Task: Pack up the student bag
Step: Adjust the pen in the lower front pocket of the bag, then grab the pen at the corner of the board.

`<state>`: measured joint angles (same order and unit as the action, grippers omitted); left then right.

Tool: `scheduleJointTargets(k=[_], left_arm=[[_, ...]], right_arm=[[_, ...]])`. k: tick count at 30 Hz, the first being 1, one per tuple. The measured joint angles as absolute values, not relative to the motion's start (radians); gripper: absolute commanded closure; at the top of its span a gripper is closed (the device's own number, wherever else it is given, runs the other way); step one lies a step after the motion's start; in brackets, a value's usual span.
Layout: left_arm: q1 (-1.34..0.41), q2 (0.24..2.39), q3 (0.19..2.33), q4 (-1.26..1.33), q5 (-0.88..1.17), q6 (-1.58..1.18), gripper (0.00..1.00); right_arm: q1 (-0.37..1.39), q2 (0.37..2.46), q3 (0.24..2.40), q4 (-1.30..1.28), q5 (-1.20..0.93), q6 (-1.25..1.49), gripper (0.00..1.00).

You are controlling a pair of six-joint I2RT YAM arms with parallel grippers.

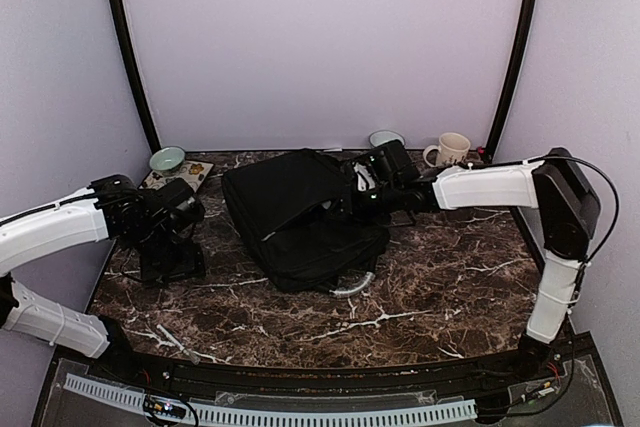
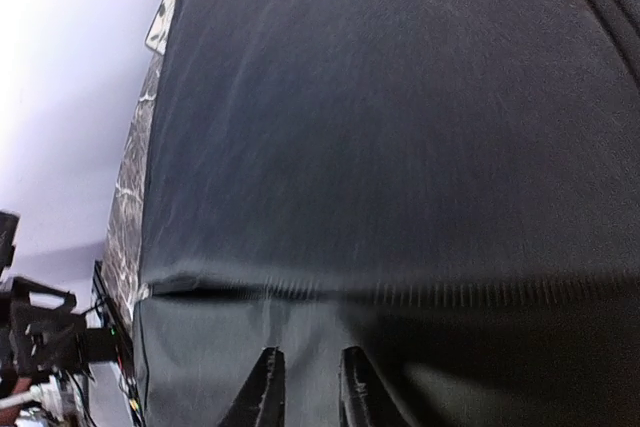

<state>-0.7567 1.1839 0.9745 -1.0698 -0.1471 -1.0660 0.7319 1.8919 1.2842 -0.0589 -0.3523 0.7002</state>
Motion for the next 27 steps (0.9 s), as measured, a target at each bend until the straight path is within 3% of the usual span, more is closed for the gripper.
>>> scheduleJointTargets(k=[9, 19, 22, 27], left_arm=[[-0.59, 1.09, 0.741, -1.143, -0.044, -1.173, 0.27], [-0.416, 0.942, 0.492, -1.025, 0.11, -1.245, 0.42], [-0.389, 0.959, 0.446, -0.969, 0.144, -1.251, 0.54], [-0.381, 0.976, 0.432, -0.921, 0.165, -1.268, 0.87]], right_arm=[[0.732, 1.616, 1.125, -0.207, -0.298, 0.685, 0.59], [0.732, 1.462, 1.035, -0.317, -0.218, 0.694, 0.58], [0.732, 1.462, 1.042, -0.353, -0.204, 0.69, 0.58], [0.731, 1.462, 1.089, -0.402, -0.186, 0.672, 0.59]])
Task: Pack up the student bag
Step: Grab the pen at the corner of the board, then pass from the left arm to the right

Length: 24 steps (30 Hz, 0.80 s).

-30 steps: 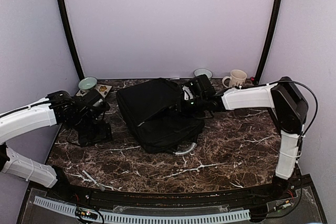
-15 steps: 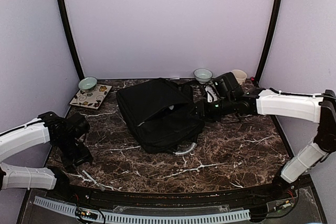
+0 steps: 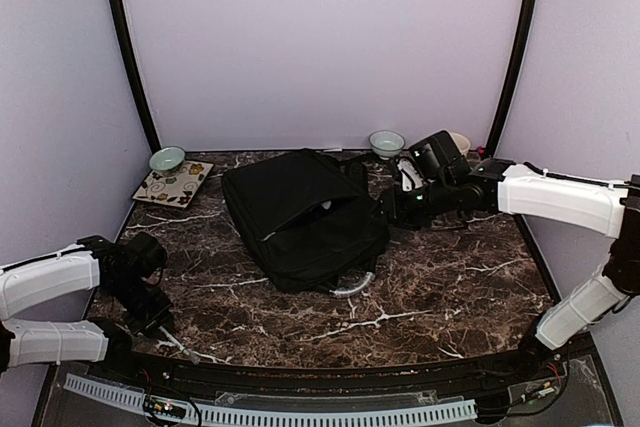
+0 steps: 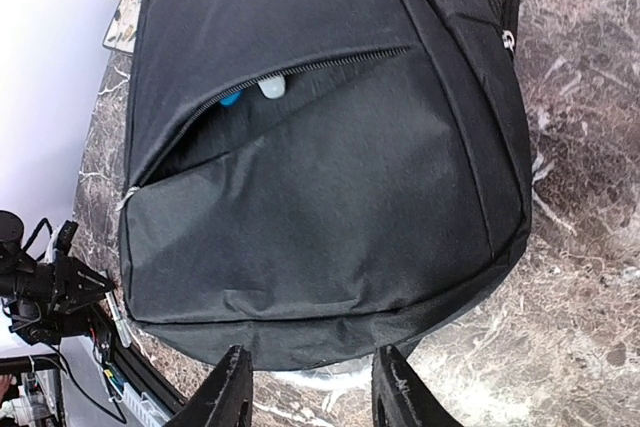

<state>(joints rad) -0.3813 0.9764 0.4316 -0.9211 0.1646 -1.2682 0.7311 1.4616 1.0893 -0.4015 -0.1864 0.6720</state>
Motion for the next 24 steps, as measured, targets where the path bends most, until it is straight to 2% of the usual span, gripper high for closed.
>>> scheduleJointTargets(k=[2, 3, 6, 11, 13, 18, 24], left_arm=[[-0.381, 0.985, 0.43, -0.897, 0.173, -1.264, 0.99], [-0.381, 0.994, 0.429, -0.883, 0.182, -1.258, 1.0], [-0.379, 1.011, 0.437, -0.871, 0.196, -1.248, 1.0], [-0.379, 1.014, 0.478, -0.818, 0.178, -1.217, 1.0], [-0.379, 0.995, 0.516, -0.773, 0.178, -1.216, 1.0], [-0.379, 1.006, 0.677, -0.645, 0.21, -1.235, 1.0], [-0.403, 1.157, 0.919, -0.537, 0.257, -1.254, 1.0]], right_arm=[[0.731, 1.462, 1.106, -0.41, -0.184, 0.666, 0.59], [0.731, 1.462, 1.113, -0.414, -0.183, 0.663, 0.59], [0.731, 1.462, 1.12, -0.419, -0.183, 0.662, 0.58], [0.731, 1.462, 1.153, -0.422, -0.197, 0.649, 0.34], [0.731, 1.459, 1.162, -0.396, -0.217, 0.64, 0.28], [0.734, 1.44, 1.167, -0.321, -0.274, 0.664, 0.18], [0.796, 1.459, 1.233, -0.272, -0.324, 0.664, 0.15]])
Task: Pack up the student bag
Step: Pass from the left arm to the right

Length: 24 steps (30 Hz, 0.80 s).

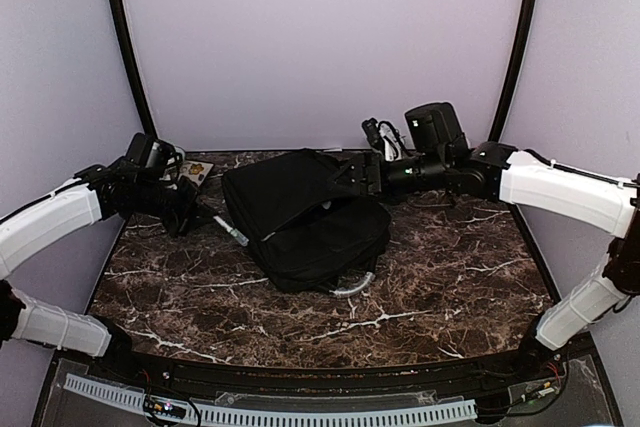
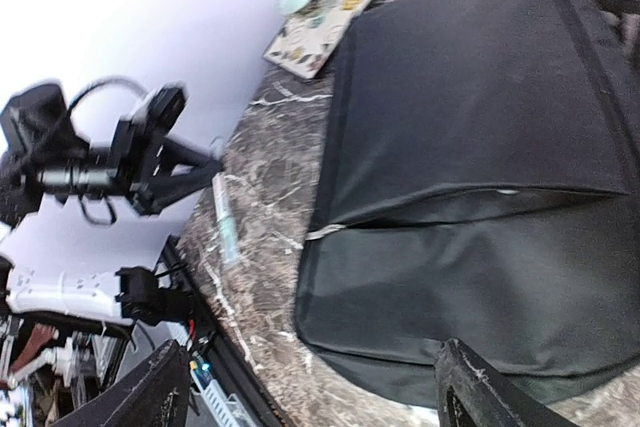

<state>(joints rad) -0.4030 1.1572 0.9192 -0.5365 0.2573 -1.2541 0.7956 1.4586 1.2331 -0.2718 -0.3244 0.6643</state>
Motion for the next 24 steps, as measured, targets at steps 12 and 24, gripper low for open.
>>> scheduleJointTargets(k=[12, 24], left_arm=[[-0.589, 1.383, 1.188, -0.322, 0.289, -1.427, 1.0], [-0.611, 1.399, 1.196, -0.223, 0.279, -1.475, 1.0]], right_arm=[[0.929, 1.597, 1.357, -0.245, -0.339, 0.641, 0.23], [0.933, 1.707, 1.379, -0.223, -0.362, 0.665, 0.45]])
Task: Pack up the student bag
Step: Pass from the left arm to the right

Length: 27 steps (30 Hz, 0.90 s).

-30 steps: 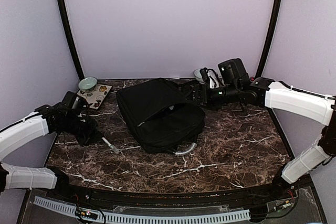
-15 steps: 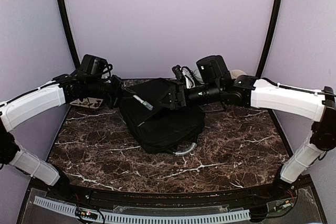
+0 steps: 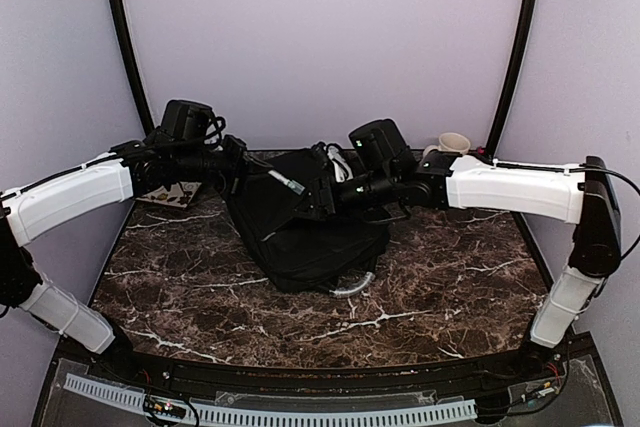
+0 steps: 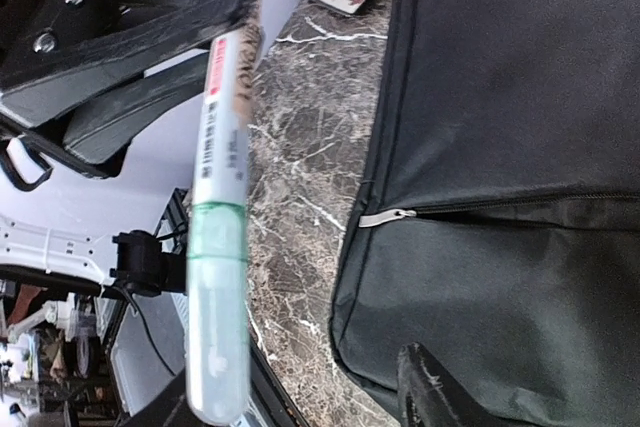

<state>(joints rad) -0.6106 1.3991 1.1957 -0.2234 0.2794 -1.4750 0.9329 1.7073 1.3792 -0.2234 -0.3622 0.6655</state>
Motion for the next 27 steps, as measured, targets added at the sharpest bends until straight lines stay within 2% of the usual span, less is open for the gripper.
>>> scheduleJointTargets(k=[7, 10, 17, 27], left_arm=[[-0.611, 1.399, 1.196, -0.201, 0.275, -1.478, 1.0], [-0.611, 1.399, 1.196, -0.196, 0.273, -1.478, 1.0], [-0.611, 1.398, 1.195, -0.189, 0.273, -1.478, 1.0], [-0.611, 1.398, 1.195, -0.181, 0.282, -1.477, 1.0]], right_arm=[[0.911, 1.706, 1.367, -0.089, -0.443, 0.721, 0.44], [0.891, 1.69, 1.322, -0.008, -0.463, 0.764, 0.52], [0.86, 1.681, 1.277, 0.078, -0.477, 0.836, 0.59], [0.855, 1.682, 1.277, 0.133, -0.501, 0.881, 0.86]])
